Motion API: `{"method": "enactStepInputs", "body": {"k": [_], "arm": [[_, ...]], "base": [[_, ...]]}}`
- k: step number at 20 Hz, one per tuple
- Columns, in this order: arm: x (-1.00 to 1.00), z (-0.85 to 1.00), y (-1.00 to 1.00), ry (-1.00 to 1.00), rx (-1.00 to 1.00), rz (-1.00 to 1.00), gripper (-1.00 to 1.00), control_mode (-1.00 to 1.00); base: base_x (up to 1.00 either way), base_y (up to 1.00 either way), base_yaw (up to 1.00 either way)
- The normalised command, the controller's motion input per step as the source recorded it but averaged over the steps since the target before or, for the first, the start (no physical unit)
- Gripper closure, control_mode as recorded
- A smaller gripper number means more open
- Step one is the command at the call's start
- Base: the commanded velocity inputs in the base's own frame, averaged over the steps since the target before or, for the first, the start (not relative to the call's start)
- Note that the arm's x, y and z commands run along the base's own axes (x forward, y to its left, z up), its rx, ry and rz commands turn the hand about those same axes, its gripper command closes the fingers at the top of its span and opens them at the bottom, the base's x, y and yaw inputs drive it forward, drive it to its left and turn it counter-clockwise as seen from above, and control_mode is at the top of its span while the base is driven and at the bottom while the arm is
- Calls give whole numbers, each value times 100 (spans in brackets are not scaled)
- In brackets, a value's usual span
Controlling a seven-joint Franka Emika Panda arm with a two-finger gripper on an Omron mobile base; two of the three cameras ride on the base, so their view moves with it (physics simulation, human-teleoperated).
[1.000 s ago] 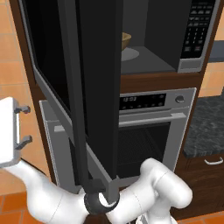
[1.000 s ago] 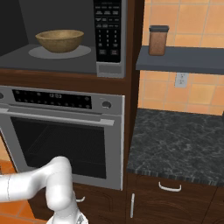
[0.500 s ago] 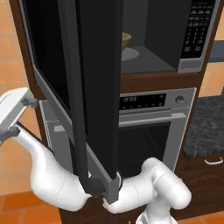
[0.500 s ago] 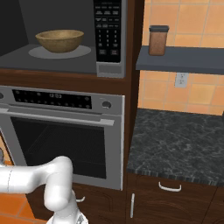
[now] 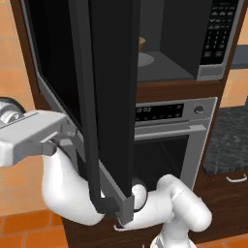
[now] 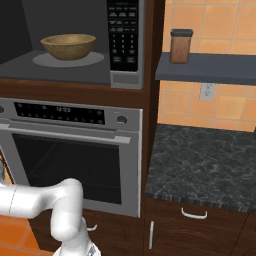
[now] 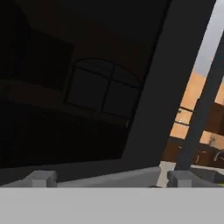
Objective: Open the microwave, place the bowl with waffle inside the microwave, then close the microwave door and turn it on.
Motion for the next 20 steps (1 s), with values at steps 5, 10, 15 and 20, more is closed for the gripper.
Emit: {"method": "enactStepInputs", "body": {"k": [5, 10, 15, 20], "arm": [[39, -12, -82, 55, 16, 19, -100, -100], [30, -73, -94, 66, 13, 37, -100, -100], [26, -56, -45, 50, 14, 60, -100, -100], [53, -35, -12, 40, 9, 75, -100, -100]], "base": [[0, 0, 0], [0, 0, 0], [0, 0, 0], [0, 0, 0]]}}
